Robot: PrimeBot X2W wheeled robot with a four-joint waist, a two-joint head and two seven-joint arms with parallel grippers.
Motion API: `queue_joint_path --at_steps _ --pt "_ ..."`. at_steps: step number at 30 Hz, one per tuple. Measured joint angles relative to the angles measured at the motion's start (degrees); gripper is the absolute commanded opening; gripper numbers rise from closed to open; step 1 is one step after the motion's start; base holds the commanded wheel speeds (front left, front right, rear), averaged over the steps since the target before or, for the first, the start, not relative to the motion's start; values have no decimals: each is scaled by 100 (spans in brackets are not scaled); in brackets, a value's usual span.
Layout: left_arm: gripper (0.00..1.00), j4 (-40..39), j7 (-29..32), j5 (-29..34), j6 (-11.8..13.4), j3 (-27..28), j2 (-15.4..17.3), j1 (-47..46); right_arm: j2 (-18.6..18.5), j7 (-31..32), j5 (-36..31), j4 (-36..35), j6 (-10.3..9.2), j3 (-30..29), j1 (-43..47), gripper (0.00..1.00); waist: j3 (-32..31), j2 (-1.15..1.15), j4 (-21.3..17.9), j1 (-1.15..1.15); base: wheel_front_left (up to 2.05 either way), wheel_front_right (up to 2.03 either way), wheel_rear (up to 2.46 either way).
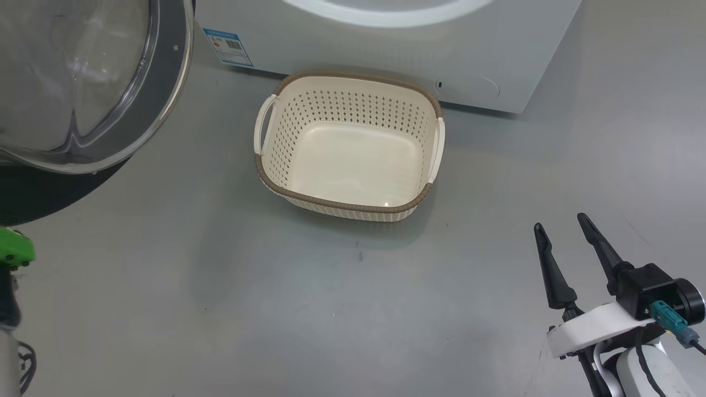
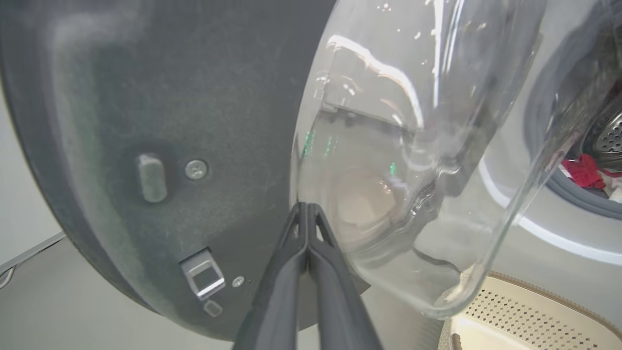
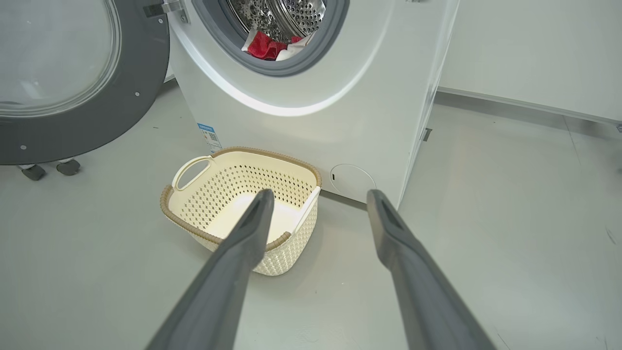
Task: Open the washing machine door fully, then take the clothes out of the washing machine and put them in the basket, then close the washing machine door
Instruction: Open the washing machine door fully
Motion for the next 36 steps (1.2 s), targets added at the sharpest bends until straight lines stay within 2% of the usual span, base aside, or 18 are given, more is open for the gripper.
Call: queue_joint_path --at_steps 6,23,36 --pt "0 -143 -60 245 -181 -264 -146 147 130 -57 69 121 0 -40 -2 100 -313 0 -42 0 0 0 0" --pt "0 -689 -155 657 -348 -860 -391 1017 327 -149 337 341 0 -253 21 100 -1264 0 -366 0 0 0 0" --pt "0 -1330 -160 690 -436 -1146 -862 1867 372 -158 390 234 -7 -356 311 100 -1801 0 -764 0 0 0 0"
